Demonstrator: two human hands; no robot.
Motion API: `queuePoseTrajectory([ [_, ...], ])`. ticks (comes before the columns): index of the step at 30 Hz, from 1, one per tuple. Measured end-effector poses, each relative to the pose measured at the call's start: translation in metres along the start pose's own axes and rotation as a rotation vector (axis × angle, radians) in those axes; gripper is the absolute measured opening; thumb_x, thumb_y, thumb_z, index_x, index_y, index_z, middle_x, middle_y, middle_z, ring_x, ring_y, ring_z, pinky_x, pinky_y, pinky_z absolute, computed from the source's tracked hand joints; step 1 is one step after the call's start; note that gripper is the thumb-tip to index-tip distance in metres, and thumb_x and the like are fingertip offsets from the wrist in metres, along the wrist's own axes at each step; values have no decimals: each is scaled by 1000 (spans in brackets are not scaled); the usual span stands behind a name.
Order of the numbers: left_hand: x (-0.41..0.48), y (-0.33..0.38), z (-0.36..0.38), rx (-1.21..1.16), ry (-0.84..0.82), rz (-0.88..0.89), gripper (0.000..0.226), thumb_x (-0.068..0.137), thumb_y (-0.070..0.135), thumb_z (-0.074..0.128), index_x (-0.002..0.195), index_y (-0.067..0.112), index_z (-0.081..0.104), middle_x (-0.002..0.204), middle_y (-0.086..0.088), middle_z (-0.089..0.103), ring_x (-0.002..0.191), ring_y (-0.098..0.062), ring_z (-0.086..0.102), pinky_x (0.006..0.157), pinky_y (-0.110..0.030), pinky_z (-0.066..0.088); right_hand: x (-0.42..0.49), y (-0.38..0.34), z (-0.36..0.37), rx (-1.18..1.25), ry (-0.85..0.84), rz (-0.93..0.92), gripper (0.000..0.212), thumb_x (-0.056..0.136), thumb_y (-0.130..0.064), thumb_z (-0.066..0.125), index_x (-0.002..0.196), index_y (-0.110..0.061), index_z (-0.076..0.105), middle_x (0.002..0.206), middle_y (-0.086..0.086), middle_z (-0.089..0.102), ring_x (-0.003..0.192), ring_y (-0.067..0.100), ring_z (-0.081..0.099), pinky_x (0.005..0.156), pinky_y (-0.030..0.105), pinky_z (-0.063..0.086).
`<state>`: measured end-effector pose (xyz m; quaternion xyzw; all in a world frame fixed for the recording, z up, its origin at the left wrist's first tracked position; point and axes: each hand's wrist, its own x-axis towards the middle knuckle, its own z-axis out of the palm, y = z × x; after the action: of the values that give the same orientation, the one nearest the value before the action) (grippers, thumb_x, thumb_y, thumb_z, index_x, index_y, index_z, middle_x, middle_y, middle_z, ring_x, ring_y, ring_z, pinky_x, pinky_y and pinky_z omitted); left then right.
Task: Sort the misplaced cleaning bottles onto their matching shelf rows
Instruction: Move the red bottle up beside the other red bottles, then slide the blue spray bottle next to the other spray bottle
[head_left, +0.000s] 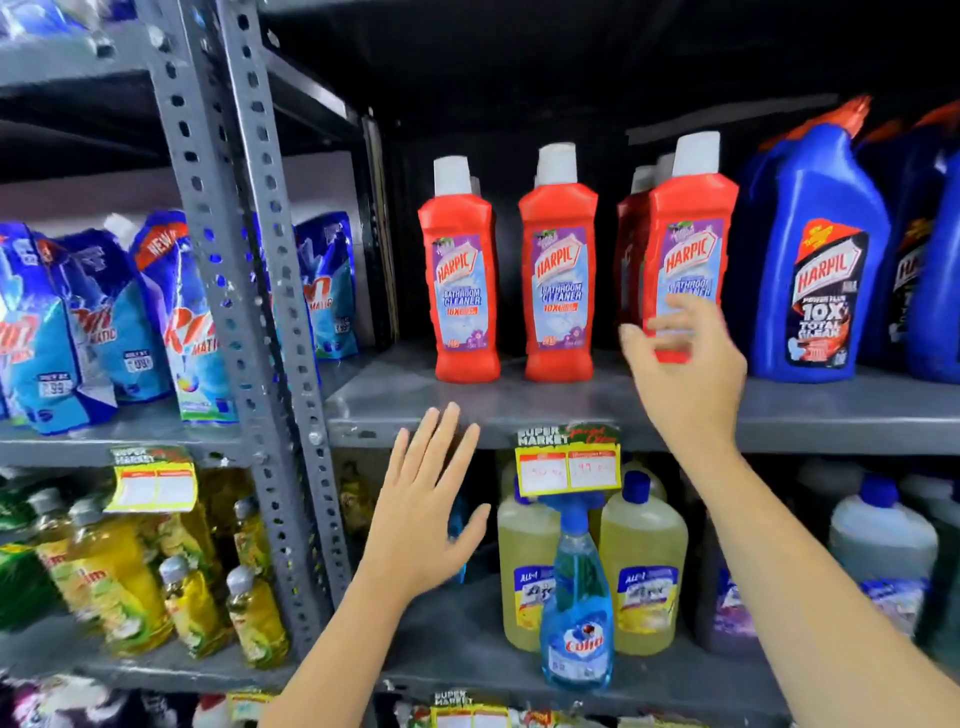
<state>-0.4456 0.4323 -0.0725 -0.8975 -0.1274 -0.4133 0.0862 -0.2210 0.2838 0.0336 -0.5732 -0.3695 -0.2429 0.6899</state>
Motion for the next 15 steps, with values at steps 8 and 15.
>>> queuePoseTrajectory([
  [8,-156,-14,71,-64,-479,-166,62,102,53,25,155,21,16,164,-1,-2,151,-21,-6,122,-42,1,-178,88,-31,-248,-347,261,34,82,-13,74,111,-24,61,96,2,66,78,19,64,72,46,57],
  [15,-227,-33,119,-44,-837,-307,70,100,62,16,156,23,5,164,1,-8,149,-16,-15,119,-35,-8,-220,127,-24,-344,-639,640,72,69,-35,88,126,-16,48,111,-8,62,104,16,63,90,39,52],
])
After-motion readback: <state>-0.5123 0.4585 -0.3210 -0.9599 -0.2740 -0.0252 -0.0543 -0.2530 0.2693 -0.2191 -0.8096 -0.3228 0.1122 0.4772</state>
